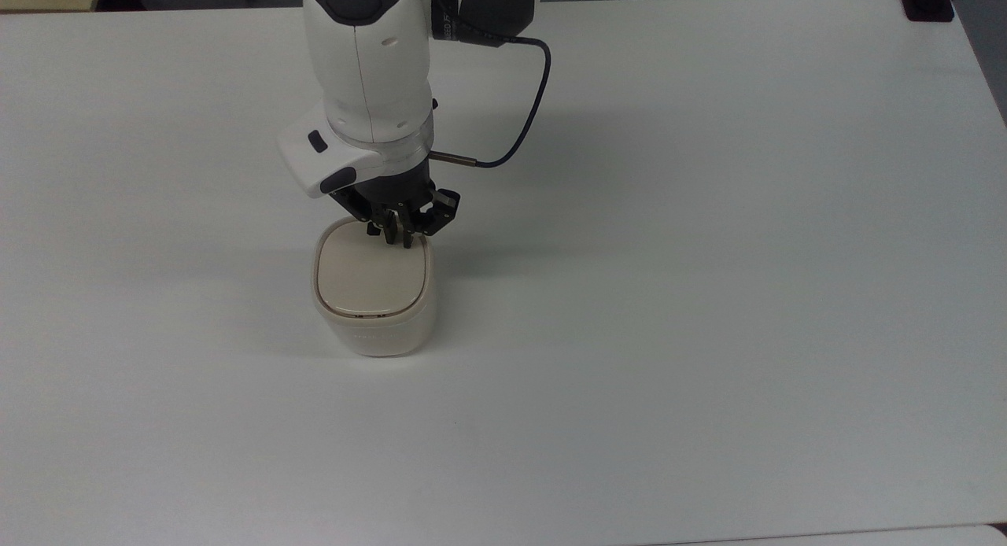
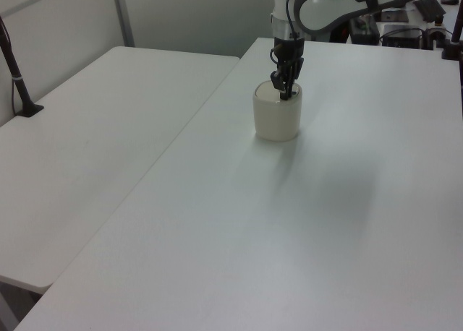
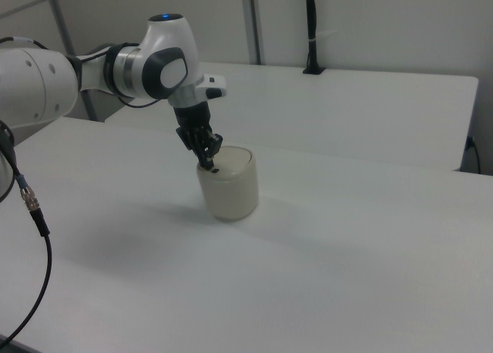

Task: Open the trash bin
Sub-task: 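Raise the gripper up away from the bin lid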

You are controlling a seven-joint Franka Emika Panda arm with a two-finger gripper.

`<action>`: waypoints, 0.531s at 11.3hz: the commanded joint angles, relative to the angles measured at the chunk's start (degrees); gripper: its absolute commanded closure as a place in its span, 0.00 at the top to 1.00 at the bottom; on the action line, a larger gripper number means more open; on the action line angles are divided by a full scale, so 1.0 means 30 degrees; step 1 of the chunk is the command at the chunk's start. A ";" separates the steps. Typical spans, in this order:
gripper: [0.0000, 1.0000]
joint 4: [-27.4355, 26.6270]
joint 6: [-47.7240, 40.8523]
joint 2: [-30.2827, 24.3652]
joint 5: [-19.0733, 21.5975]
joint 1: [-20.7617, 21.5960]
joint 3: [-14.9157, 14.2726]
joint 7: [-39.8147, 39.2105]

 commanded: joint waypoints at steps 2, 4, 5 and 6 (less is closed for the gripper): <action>0.30 -0.0198 -0.0637 -0.0991 -0.0240 0.0017 -0.0277 0.0275; 0.45 -0.0227 -0.2223 -0.2163 -0.0270 -0.0013 -0.0277 0.0188; 0.70 -0.0198 -0.2955 -0.2720 -0.0270 -0.0042 -0.0306 0.0158; 1.00 -0.0256 -0.3513 -0.3335 -0.0299 -0.0042 -0.0335 0.0187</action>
